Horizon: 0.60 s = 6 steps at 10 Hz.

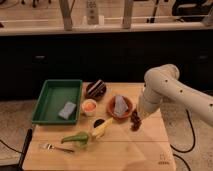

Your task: Place grapes in table surface

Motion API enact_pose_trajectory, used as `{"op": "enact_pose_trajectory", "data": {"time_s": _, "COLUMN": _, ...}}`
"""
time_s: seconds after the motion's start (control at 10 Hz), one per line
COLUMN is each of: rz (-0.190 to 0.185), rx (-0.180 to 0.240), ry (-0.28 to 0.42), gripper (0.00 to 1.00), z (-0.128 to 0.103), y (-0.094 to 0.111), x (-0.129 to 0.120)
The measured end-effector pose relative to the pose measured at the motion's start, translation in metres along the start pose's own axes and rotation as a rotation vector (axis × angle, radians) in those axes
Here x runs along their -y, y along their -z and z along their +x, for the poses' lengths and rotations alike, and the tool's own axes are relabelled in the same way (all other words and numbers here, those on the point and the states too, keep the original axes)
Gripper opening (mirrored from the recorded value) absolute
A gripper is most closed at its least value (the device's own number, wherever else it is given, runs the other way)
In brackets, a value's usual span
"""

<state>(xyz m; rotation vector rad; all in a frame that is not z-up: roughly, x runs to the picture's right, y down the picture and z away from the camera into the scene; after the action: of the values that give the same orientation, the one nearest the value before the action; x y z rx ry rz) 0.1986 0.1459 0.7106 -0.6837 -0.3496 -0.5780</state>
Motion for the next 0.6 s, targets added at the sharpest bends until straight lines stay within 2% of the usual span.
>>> {"op": "enact_pose_trajectory", "data": {"time_s": 0.2, "rz": 0.002, "rx": -0.003, "ry": -0.014, "gripper": 0.8, "z": 0.009, "y": -0.015, "x": -0.001}}
{"op": "enact_pose_trajectory", "data": {"time_s": 0.6, "rz": 0.0, "rx": 0.0, "ry": -0.053, "gripper": 0.8, "z": 0.026, "y": -0.049, "x": -0.004}}
